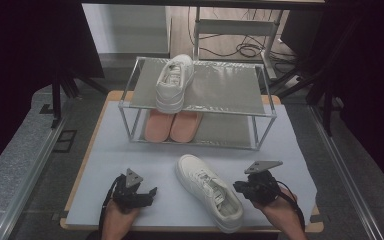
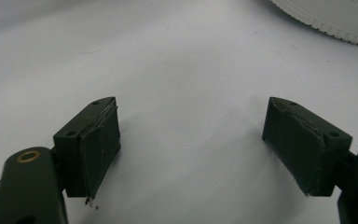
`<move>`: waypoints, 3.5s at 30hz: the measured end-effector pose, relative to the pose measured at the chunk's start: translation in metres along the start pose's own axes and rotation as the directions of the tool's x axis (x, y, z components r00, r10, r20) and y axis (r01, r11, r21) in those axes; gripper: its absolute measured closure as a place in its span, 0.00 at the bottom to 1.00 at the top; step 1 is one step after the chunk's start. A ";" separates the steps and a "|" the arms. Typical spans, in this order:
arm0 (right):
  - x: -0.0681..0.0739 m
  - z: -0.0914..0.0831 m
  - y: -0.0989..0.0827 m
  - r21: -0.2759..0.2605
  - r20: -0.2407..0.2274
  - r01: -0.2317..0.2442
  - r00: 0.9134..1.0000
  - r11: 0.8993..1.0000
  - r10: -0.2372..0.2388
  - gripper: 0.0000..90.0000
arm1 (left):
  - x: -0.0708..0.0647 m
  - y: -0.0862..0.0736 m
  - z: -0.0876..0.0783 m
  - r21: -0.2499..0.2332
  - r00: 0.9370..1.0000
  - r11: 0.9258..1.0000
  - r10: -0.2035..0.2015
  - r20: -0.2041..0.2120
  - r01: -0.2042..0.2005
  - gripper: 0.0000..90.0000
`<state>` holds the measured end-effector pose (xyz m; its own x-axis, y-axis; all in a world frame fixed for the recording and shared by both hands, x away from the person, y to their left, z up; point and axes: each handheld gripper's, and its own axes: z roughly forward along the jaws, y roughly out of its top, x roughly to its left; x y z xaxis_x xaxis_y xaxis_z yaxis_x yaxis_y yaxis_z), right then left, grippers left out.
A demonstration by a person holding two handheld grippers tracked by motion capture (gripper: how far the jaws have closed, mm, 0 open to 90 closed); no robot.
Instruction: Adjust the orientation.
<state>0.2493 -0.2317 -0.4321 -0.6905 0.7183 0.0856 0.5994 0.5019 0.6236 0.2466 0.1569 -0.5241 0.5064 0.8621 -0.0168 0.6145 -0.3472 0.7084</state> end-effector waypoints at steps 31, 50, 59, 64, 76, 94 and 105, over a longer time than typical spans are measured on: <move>0.002 0.013 0.019 0.020 0.008 0.060 0.998 0.998 -0.061 1.00 | 0.000 0.000 0.000 -0.003 1.000 1.000 -0.004 0.000 0.004 0.21; -0.017 -0.006 0.026 0.024 -0.005 0.071 0.997 0.997 -0.070 1.00 | 0.000 0.000 0.000 -0.003 1.000 1.000 -0.004 0.000 0.004 0.21; 0.027 -0.029 0.019 -0.035 -0.067 0.129 0.989 0.991 -0.131 1.00 | 0.000 0.000 0.000 0.001 1.000 1.000 0.001 0.000 -0.001 0.21; 0.056 -0.002 0.017 -0.041 -0.124 0.159 0.979 0.986 -0.163 1.00 | 0.000 0.000 0.000 0.000 1.000 1.000 0.002 0.000 -0.002 0.21; 0.083 0.077 0.009 -0.037 -0.137 0.137 0.980 0.990 -0.141 1.00 | 0.000 0.000 0.000 -0.001 1.000 1.000 0.004 -0.001 -0.004 0.21; 0.070 0.114 0.042 -0.056 0.044 0.117 0.992 0.992 -0.115 1.00 | 0.000 0.000 0.000 -0.004 1.000 1.000 0.000 -0.001 0.000 0.21; 0.071 0.110 0.051 -0.058 -0.023 0.092 0.995 0.994 -0.093 0.99 | 0.000 0.000 0.000 -0.003 1.000 1.000 0.002 0.000 -0.002 0.22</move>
<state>0.2757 -0.1023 -0.4799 -0.7524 0.6572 0.0447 0.5090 0.5369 0.6728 0.2463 0.1567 -0.5241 0.5076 0.8614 -0.0151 0.6116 -0.3479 0.7105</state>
